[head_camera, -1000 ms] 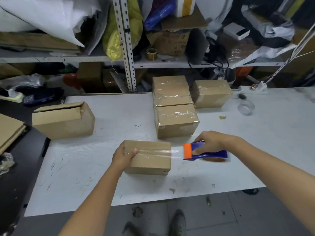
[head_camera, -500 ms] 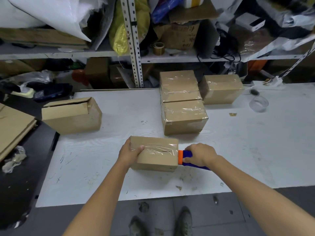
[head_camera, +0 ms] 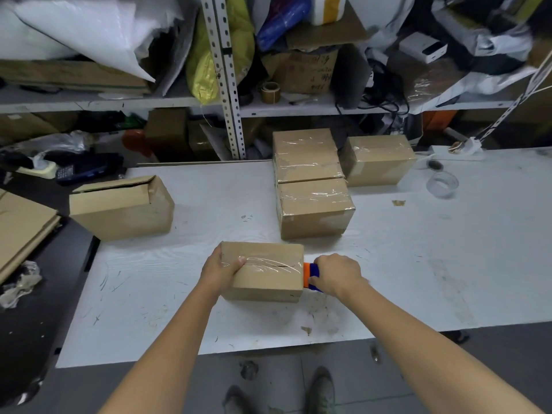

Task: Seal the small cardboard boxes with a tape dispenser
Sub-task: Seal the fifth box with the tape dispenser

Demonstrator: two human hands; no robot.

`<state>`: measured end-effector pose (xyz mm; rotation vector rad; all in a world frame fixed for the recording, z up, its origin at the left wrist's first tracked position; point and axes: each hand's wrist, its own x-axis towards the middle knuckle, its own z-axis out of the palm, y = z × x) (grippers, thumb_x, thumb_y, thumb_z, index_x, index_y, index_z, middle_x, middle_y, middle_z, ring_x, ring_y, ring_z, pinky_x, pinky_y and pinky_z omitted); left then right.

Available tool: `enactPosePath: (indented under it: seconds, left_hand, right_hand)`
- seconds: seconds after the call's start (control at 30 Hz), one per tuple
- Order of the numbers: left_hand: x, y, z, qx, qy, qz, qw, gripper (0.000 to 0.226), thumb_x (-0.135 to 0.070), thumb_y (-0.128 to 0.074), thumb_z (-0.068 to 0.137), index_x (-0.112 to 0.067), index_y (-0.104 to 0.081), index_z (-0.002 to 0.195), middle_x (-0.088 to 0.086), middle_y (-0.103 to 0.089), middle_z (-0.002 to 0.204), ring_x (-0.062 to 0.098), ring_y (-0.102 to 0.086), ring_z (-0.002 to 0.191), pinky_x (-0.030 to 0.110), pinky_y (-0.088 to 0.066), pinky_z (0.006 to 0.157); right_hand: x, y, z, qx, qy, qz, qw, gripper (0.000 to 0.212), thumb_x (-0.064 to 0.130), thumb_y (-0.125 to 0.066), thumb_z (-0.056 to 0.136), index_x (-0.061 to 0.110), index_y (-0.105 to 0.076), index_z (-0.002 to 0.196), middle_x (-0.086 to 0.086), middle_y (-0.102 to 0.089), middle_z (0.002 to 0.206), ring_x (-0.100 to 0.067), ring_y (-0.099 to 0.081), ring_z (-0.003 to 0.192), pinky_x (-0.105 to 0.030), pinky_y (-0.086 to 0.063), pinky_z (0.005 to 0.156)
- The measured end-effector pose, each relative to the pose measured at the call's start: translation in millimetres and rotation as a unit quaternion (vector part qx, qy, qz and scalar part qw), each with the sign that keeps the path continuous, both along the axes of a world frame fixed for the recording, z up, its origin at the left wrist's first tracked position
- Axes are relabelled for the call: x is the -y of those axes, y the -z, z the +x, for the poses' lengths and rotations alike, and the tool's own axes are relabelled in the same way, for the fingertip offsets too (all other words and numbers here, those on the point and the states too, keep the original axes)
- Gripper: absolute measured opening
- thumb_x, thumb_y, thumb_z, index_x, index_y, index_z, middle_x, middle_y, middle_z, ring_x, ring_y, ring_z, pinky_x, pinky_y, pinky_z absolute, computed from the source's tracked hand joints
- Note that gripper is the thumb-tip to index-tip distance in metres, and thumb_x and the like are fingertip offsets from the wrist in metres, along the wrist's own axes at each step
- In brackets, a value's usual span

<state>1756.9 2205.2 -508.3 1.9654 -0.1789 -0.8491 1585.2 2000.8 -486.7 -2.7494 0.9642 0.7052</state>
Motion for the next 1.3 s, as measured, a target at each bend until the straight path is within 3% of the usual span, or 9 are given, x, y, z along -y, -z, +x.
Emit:
enactPosePath:
  seconds: [0.13,0.43,0.63,0.8,0.87,0.97,1.03,1.13,1.3]
  left_hand:
    - [-4.2,0.7,-4.7,-0.004,-0.007,-0.004,1.000,0.048,-0.033,-0.073,0.086,-0.029,-0.054,0.130,-0.005,-0.066,0.117,0.019,-0.065,0.106,0.040,-0.055,0.090]
    - [-4.9,-1.4,-3.0,-0.001,-0.009,0.017,1.000,0.047,-0.033,-0.073,0.085,-0.028,-0.056,0.128,-0.005,-0.066,0.116,0.021,-0.064,0.107,0.045,-0.053,0.095]
    - [-4.0,-7.5,-6.3,-0.003,-0.025,0.024,0.999,0.044,-0.032,-0.073,0.086,-0.025,-0.057,0.125,-0.003,-0.067,0.113,0.024,-0.064,0.106,0.045,-0.052,0.096]
    - [-5.7,-9.9,-9.5,-0.007,-0.039,0.028,0.999,0.045,-0.034,-0.074,0.084,-0.025,-0.055,0.125,-0.002,-0.066,0.117,0.021,-0.063,0.105,0.042,-0.052,0.095]
    - [-9.2,-11.4,-7.9,-0.010,-0.026,0.038,0.999,0.061,-0.042,-0.075,0.079,-0.024,-0.051,0.132,-0.002,-0.062,0.127,0.021,-0.060,0.113,0.042,-0.050,0.099]
    - [-15.6,-16.7,2.0,-0.015,-0.024,0.061,0.998,0.087,-0.041,-0.075,0.081,-0.022,-0.030,0.154,0.003,-0.041,0.152,0.025,-0.045,0.135,0.044,-0.042,0.109]
    - [-15.7,-19.5,10.0,0.035,0.000,0.080,0.996,0.084,-0.034,-0.072,0.086,-0.024,-0.026,0.155,0.005,-0.033,0.156,0.025,-0.038,0.140,0.041,-0.037,0.112]
    - [-2.3,-25.6,15.2,0.113,0.081,0.093,0.986,0.072,-0.030,-0.071,0.088,-0.023,-0.038,0.151,0.002,-0.035,0.156,0.021,-0.033,0.143,0.035,-0.031,0.114]
    - [25.6,-27.3,12.1,0.200,0.205,0.159,0.945,0.065,-0.047,-0.073,0.081,-0.026,-0.055,0.140,-0.002,-0.053,0.143,0.021,-0.035,0.140,0.035,-0.035,0.110]
  right_hand:
    - [-11.6,11.8,-5.1,-0.008,0.008,-0.013,1.000,0.024,0.034,-0.057,0.090,0.019,-0.063,0.108,-0.002,-0.064,0.098,-0.023,-0.061,0.087,-0.028,-0.037,0.060]
    - [20.6,-33.0,-27.3,0.097,0.110,0.055,0.988,0.052,0.061,-0.055,0.090,0.030,-0.056,0.131,0.001,-0.067,0.117,-0.020,-0.063,0.100,-0.030,-0.050,0.073]
    - [14.7,-84.8,-6.2,0.164,0.070,0.117,0.977,0.053,0.066,-0.057,0.086,0.034,-0.061,0.127,0.005,-0.068,0.115,-0.018,-0.061,0.096,-0.034,-0.051,0.077]
    - [-14.1,-82.5,27.2,0.073,-0.019,0.098,0.992,0.053,0.068,-0.058,0.084,0.034,-0.061,0.124,0.003,-0.067,0.114,-0.021,-0.061,0.098,-0.034,-0.050,0.074]
    - [-18.5,-81.2,36.6,0.041,-0.033,0.077,0.996,0.057,0.067,-0.060,0.083,0.030,-0.060,0.126,0.002,-0.066,0.114,-0.022,-0.060,0.098,-0.033,-0.045,0.070]
    - [-13.2,-80.7,42.7,0.026,-0.013,0.104,0.994,0.059,0.067,-0.062,0.082,0.029,-0.059,0.127,0.002,-0.065,0.114,-0.020,-0.056,0.094,-0.032,-0.044,0.070]
    - [-9.6,-81.2,43.6,0.020,-0.008,0.119,0.993,0.061,0.068,-0.062,0.082,0.029,-0.058,0.129,0.003,-0.064,0.115,-0.020,-0.056,0.094,-0.032,-0.045,0.071]
    - [-7.8,-80.3,43.2,0.019,-0.013,0.126,0.992,0.062,0.068,-0.061,0.082,0.031,-0.056,0.131,0.003,-0.063,0.116,-0.019,-0.055,0.095,-0.032,-0.045,0.072]
    - [-2.1,-74.7,38.2,0.035,-0.017,0.130,0.991,0.063,0.072,-0.059,0.080,0.036,-0.058,0.131,0.004,-0.066,0.116,-0.021,-0.060,0.098,-0.034,-0.050,0.077]
